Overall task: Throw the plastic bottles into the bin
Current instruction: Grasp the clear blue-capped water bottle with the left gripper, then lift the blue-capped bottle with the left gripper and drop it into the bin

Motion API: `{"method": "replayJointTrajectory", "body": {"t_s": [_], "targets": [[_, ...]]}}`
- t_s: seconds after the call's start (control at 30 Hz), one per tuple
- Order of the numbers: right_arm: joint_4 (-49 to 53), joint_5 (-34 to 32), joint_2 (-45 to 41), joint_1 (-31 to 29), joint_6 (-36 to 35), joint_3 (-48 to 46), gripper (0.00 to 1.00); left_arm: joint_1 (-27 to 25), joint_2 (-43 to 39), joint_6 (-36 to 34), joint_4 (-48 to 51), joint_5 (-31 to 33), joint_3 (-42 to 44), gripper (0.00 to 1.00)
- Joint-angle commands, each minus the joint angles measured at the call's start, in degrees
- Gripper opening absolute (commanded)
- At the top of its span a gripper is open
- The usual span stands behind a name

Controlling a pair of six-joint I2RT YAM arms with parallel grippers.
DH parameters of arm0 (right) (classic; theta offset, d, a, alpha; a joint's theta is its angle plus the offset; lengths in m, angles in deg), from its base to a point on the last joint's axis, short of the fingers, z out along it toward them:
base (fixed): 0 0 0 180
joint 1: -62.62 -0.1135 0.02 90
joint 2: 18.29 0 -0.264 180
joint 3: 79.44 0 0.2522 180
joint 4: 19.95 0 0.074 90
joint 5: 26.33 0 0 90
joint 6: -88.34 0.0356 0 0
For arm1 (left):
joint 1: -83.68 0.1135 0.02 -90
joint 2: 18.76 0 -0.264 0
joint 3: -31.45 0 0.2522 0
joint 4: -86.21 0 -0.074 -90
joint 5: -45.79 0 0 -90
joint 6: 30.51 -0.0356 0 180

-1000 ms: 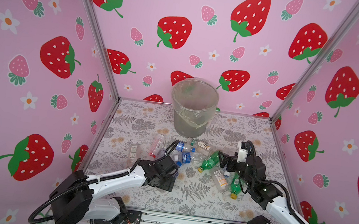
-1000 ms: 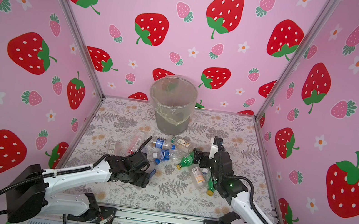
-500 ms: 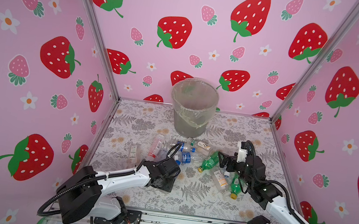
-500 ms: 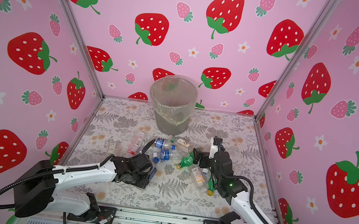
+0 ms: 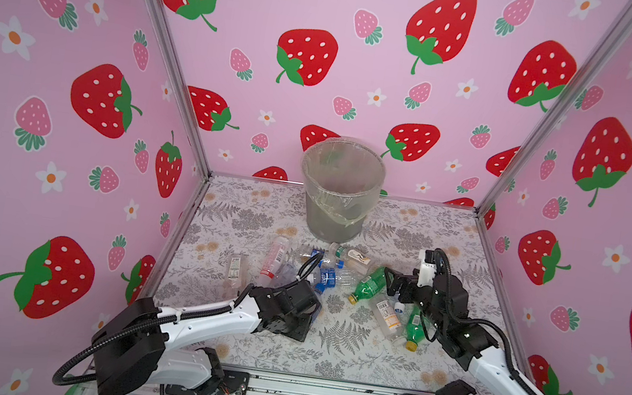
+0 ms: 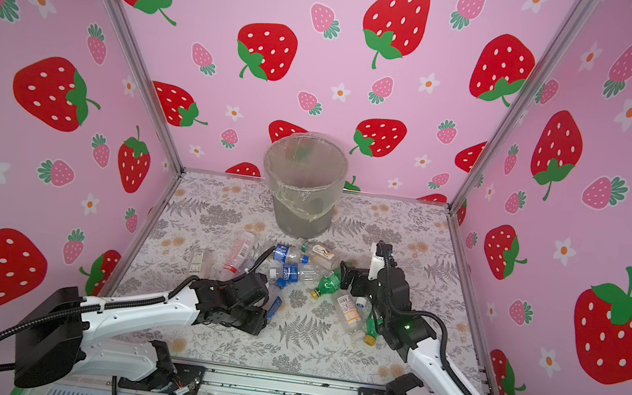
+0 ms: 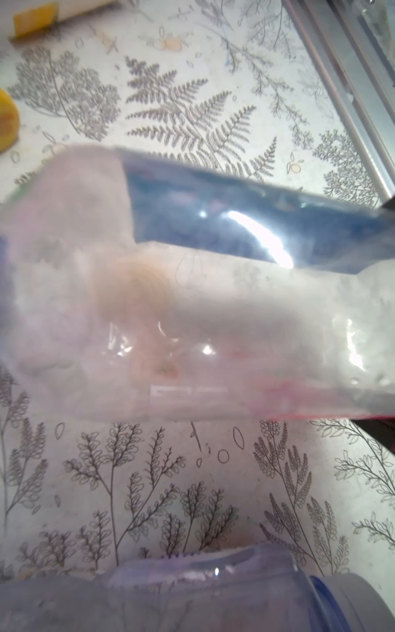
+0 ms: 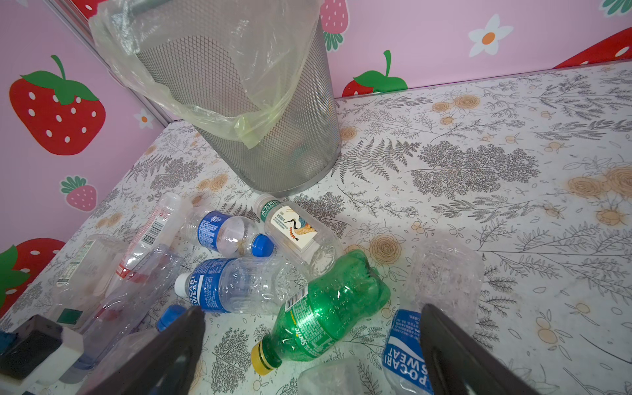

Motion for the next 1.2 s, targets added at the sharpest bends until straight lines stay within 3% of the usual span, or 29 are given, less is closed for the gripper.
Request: {"method": "replayJointTrajectory", "body": {"t_s": [0.0, 0.5, 1.17], "targets": [[-0.6, -0.3, -0.9, 0.3, 0.4, -1.0, 0.99, -0.3, -2.6, 0.1, -0.2, 1.2, -1.8, 0.55], [-0.6, -0.3, -1.0, 0.3, 0.6, -1.3, 0.99, -0.3, -13.9, -1.3, -1.0, 5.8, -3.1, 0.55], [-0.5, -0.4, -1.0, 0.4, 0.3, -2.1, 0.99, -0.2, -11.6, -7.5, -4.4, 13.8, -11.8, 0.55]]}}
